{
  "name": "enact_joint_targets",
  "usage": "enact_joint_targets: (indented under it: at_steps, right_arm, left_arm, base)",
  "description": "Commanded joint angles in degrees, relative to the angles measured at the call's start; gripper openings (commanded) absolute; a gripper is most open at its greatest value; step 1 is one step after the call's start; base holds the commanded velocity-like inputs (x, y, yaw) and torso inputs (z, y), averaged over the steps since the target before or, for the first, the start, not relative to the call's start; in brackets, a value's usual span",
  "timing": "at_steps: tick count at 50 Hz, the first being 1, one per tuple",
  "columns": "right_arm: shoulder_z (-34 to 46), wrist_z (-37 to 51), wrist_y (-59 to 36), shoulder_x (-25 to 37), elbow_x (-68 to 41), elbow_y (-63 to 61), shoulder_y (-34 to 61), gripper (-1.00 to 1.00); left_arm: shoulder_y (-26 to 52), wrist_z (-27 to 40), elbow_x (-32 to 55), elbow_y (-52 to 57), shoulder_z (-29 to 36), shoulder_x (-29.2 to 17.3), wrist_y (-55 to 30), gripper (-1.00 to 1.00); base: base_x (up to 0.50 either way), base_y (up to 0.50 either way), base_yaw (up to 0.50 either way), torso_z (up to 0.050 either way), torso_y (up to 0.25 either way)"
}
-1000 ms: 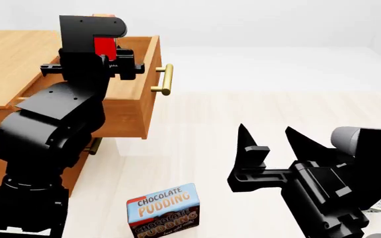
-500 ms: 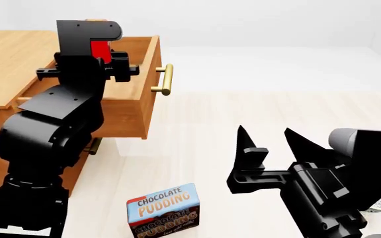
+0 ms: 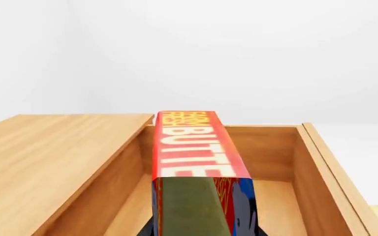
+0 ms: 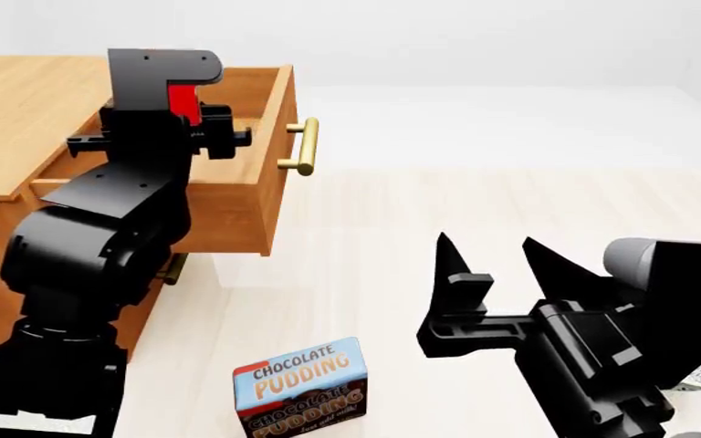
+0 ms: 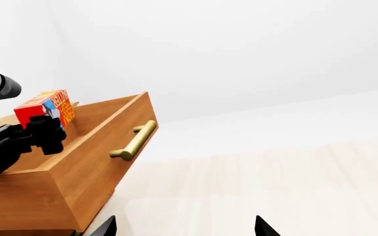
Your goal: Put the butter at the back in the top drawer of the cabinet and close it.
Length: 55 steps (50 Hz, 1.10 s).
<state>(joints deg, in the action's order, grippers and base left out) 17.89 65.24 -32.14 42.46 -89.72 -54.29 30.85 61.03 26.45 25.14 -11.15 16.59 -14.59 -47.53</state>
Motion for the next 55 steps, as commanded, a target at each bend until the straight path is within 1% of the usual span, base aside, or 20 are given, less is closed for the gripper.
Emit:
enact_joint_targets:
  at_steps: [1, 12, 13, 35, 44, 55]
  right_arm:
    - [0.1, -0.21, 0.08, 0.0, 0.27, 0.1, -0.24, 1.0]
    - [0.25, -0.18, 0.12, -0.04, 0.37, 0.08, -0.19, 1.0]
    - [0.26, -0.18, 0.12, -0.05, 0.39, 0.09, -0.2, 1.0]
    - [0.67, 0.32, 0.03, -0.09, 0.1, 0.12, 0.44, 1.0]
    - [0.88, 0.1, 0.02, -0.28, 0.4, 0.4, 0.45, 1.0]
    - [1.09, 0.35, 0.05, -0.37, 0.32, 0.19, 0.56, 1.0]
  left_arm:
    - [1.01, 0.8, -1.48, -0.86, -0.4, 0.05, 0.91, -1.0]
    - [0.92, 0.19, -0.78, -1.26, -0.22, 0.12, 0.59, -1.0]
    - [0.94, 0.25, -0.71, -1.36, -0.27, 0.16, 0.45, 1.0]
    - [1.05, 0.68, 0.06, -0.83, -0.5, 0.13, 0.04, 1.0]
    - [0.72, 1.45, 2.21, 7.03, -2.44, -0.58, -0.76, 1.0]
    - [0.65, 2.44, 4.34, 15.43, -2.87, -1.25, -3.65, 1.0]
  base:
    - [0.0, 0.0, 0.0, 0.0, 0.0]
    - [0.0, 0.0, 0.0, 0.0, 0.001]
    - [0.0, 0.0, 0.0, 0.0, 0.0]
    - [0.0, 0.0, 0.0, 0.0, 0.0]
    - [0.0, 0.0, 0.0, 0.0, 0.0]
    - [0.0, 0.0, 0.0, 0.0, 0.0]
